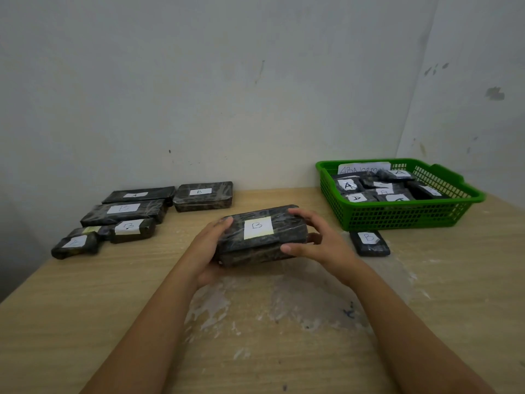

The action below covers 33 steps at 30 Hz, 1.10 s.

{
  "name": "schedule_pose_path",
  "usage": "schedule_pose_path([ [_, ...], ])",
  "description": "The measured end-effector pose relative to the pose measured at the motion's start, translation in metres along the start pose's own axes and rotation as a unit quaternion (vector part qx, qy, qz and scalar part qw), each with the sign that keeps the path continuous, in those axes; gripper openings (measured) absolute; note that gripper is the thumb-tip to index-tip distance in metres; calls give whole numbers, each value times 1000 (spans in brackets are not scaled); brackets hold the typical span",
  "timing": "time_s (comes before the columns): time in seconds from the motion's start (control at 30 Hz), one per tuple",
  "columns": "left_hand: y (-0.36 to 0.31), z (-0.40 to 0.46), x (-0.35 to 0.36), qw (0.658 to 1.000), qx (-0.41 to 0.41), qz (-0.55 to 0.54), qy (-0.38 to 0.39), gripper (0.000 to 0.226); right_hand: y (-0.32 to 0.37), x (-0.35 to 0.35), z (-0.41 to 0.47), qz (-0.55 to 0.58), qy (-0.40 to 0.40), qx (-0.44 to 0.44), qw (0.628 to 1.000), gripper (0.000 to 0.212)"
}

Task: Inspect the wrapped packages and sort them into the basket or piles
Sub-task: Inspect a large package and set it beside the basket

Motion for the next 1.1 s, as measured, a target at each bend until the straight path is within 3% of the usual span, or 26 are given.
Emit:
schedule_pose_path([
  [0.13,-4,-4,-1,996,51,49,46,65,1,-8,3,18,-66,35,997,60],
  [0.27,-6,-5,6,982,152,87,68,87,-2,-3,1,26,-67,80,994,51],
  [0.57,-6,-4,5,985,172,7,30,77,0,3,-2,49,-91,88,991,49],
  [0.73,-3,-4,9,987,157,17,27,68,2,-1,0,33,-136,79,987,69],
  [0.83,-2,-5,10,988,150,17,17,69,2,1,-2,39,-135,80,987,58],
  [0.97,-1,-4,10,988,155,12,8,69,2,6,-2,49,-137,92,985,83],
  [1.1,0,-4,12,986,165,17,11,83,5,8,-5,18,-150,72,986,72],
])
Point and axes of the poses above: each hand's wrist, its own z-axis towards the middle knuckle, its own x-axis out of the palm, y = z × x, the point moved 5 cm from there along z, towards the middle knuckle, and after that the axes turned 10 degrees about -y, right-handed, at the moved point
